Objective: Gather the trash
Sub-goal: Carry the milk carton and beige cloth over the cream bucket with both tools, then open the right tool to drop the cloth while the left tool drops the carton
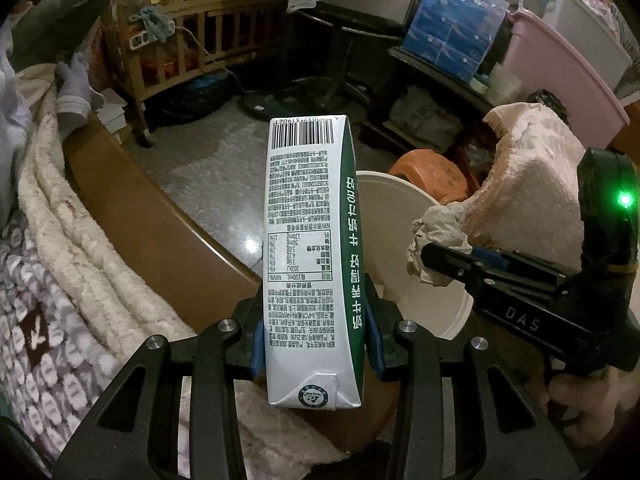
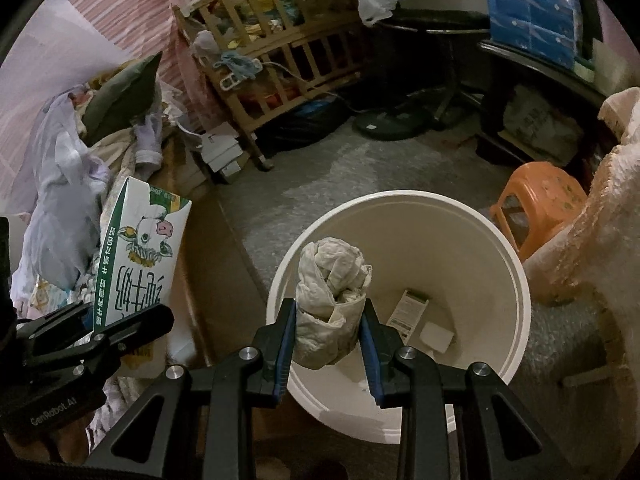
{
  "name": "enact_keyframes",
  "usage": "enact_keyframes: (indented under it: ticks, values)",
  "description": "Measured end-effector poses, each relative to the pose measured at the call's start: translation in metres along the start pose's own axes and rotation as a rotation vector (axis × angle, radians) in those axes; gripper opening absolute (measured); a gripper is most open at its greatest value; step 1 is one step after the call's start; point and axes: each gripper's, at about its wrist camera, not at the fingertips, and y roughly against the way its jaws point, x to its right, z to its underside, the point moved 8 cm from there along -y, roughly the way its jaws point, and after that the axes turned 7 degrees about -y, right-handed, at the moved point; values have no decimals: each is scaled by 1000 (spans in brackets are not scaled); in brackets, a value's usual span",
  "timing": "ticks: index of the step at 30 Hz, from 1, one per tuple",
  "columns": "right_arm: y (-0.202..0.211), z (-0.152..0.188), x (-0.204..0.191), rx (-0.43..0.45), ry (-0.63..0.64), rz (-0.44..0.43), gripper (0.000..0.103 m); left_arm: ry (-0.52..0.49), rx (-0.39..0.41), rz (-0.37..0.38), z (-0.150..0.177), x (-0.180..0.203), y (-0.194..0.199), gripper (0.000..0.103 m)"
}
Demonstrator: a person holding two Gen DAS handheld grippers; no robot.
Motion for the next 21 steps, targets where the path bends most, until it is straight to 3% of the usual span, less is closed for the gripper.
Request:
enact_keyframes:
  ticks: [21]
  values:
    - [-8, -4, 24, 0, -51, 45, 29, 14, -7, 74, -10, 13, -15, 37]
